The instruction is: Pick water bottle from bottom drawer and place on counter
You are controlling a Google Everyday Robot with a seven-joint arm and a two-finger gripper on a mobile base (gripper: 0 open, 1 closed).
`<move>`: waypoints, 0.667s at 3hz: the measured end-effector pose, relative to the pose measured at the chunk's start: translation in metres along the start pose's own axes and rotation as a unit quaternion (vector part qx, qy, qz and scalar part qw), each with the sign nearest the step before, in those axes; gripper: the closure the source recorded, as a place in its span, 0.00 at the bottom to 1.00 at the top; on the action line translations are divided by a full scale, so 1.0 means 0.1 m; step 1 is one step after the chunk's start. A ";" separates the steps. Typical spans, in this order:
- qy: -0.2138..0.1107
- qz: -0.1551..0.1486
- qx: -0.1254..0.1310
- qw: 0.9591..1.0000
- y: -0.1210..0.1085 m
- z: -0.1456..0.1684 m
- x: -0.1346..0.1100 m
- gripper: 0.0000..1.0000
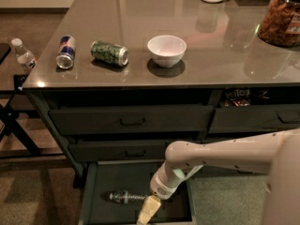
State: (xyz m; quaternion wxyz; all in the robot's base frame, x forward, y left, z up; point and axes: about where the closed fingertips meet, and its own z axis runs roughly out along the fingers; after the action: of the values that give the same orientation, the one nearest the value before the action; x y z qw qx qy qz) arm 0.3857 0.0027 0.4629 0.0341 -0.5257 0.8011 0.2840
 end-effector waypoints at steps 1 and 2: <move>-0.002 0.025 0.009 1.000 -0.37 0.34 0.11 0.00; -0.002 0.025 0.009 1.000 -0.37 0.34 0.11 0.00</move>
Offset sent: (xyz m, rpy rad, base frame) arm 0.0177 -0.0024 -0.0380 -0.0151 0.0013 -0.0419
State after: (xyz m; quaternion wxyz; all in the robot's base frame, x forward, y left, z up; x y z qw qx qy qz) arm 0.4043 0.0001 0.4152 0.0332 -0.5049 0.8164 0.2784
